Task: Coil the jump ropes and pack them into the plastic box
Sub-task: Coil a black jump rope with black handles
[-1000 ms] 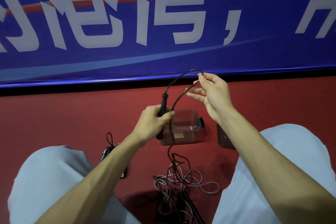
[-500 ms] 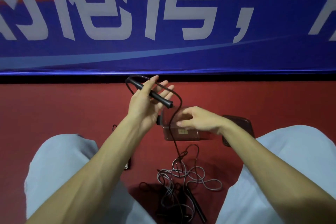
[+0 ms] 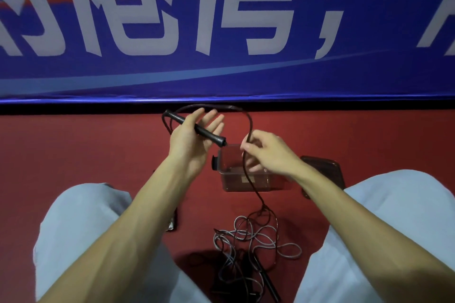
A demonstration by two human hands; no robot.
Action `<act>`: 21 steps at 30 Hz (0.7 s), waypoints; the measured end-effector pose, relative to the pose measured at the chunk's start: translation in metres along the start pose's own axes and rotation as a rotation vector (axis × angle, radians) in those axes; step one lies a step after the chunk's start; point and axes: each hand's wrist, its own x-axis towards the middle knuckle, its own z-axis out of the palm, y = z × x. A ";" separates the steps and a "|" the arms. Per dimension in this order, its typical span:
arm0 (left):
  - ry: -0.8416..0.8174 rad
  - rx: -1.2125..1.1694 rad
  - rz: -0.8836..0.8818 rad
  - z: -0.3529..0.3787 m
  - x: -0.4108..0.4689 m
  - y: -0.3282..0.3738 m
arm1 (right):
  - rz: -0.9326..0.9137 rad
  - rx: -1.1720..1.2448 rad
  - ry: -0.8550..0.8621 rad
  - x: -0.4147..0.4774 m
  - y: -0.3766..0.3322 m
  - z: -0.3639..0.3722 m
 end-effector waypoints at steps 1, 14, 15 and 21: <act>0.008 0.126 0.008 0.001 -0.001 -0.003 | 0.013 0.091 0.024 0.000 -0.003 -0.004; -0.457 0.907 -0.047 0.000 -0.018 -0.042 | 0.073 0.839 0.206 -0.002 -0.022 -0.050; -0.473 0.870 -0.096 0.001 -0.019 -0.042 | 0.086 0.871 0.222 -0.002 -0.022 -0.051; -0.496 0.861 -0.102 0.003 -0.023 -0.044 | 0.145 0.974 0.273 0.000 -0.019 -0.051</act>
